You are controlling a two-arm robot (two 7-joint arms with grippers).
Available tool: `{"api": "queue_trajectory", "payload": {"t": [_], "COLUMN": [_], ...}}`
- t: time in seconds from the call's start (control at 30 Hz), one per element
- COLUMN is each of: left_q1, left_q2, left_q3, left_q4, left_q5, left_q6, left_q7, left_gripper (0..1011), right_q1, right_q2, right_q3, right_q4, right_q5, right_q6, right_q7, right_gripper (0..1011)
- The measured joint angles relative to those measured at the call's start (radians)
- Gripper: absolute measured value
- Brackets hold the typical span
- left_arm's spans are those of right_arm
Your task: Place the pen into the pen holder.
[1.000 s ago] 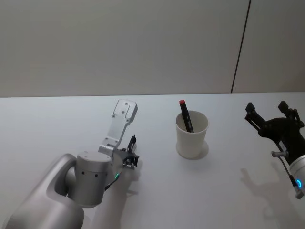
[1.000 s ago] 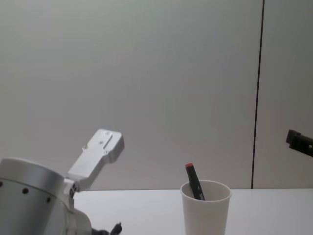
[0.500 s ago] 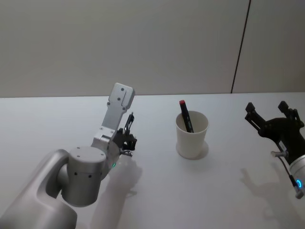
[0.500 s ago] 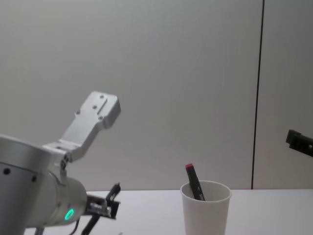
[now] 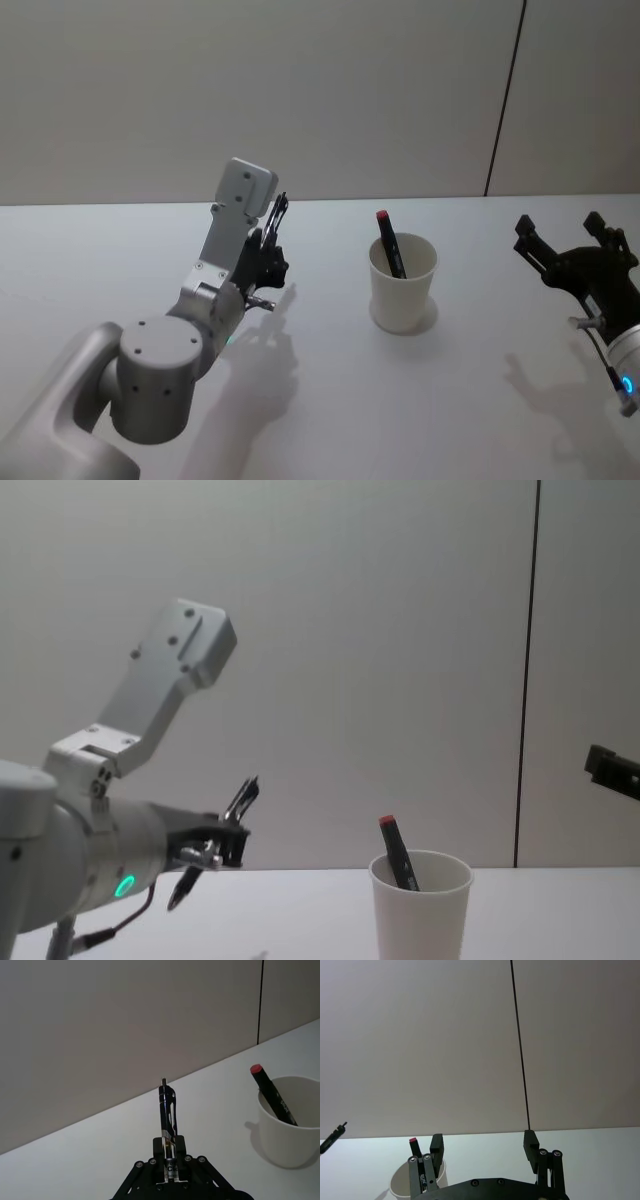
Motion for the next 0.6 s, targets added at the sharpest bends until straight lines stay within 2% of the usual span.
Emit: {"api": "queue_trajectory", "payload": {"t": [0.23, 0.33, 0.37, 0.4, 0.6], "left_q1": [0.016, 0.024, 0.024, 0.027, 0.034], "left_q2": [0.017, 0.026, 0.026, 0.028, 0.036], "left_q3": [-0.003, -0.005, -0.005, -0.006, -0.008], "left_q4": [-0.007, -0.007, -0.007, -0.005, 0.013], "left_q5": [0.022, 0.033, 0.033, 0.038, 0.057], "left_q6": [-0.121, -0.197, -0.197, -0.232, -0.366], "left_q7": [-0.040, -0.064, -0.064, -0.074, -0.110], "left_gripper": [142, 142, 142, 142, 142], "right_q1": [0.000, 0.000, 0.000, 0.000, 0.000], "right_q2": [0.000, 0.000, 0.000, 0.000, 0.000], "right_q3": [0.000, 0.000, 0.000, 0.000, 0.000], "right_q4": [0.000, 0.000, 0.000, 0.000, 0.000], "right_q5": [0.000, 0.000, 0.000, 0.000, 0.000], "right_q6": [0.000, 0.000, 0.000, 0.000, 0.000], "right_q7": [0.000, 0.000, 0.000, 0.000, 0.000], "right_gripper": [1002, 1002, 1002, 1002, 1002]}}
